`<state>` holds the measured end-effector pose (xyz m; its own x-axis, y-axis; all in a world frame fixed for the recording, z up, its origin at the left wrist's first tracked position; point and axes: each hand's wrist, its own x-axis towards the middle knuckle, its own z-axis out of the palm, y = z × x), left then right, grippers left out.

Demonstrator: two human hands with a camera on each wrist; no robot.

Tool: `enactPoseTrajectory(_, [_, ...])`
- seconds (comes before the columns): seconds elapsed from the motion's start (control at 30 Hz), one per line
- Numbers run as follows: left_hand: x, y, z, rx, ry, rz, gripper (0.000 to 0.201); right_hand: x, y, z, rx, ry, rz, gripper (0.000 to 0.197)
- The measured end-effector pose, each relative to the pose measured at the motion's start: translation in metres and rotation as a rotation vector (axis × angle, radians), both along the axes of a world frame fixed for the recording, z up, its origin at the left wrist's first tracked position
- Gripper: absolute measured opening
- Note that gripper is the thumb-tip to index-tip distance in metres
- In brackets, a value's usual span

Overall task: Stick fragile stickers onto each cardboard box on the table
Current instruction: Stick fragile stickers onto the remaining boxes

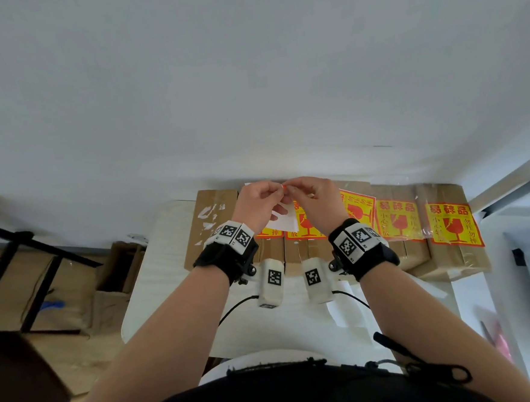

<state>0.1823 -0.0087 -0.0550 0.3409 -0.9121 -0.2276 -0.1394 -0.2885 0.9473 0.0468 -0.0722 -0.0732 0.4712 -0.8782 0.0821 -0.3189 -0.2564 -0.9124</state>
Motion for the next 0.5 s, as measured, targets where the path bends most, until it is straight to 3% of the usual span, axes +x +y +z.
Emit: enactPoseTrajectory(0.5, [0.0,0.012,0.006,0.015,0.044,0.006,0.014,-0.006,0.006,0.001,0.063,-0.078,0.088,0.023])
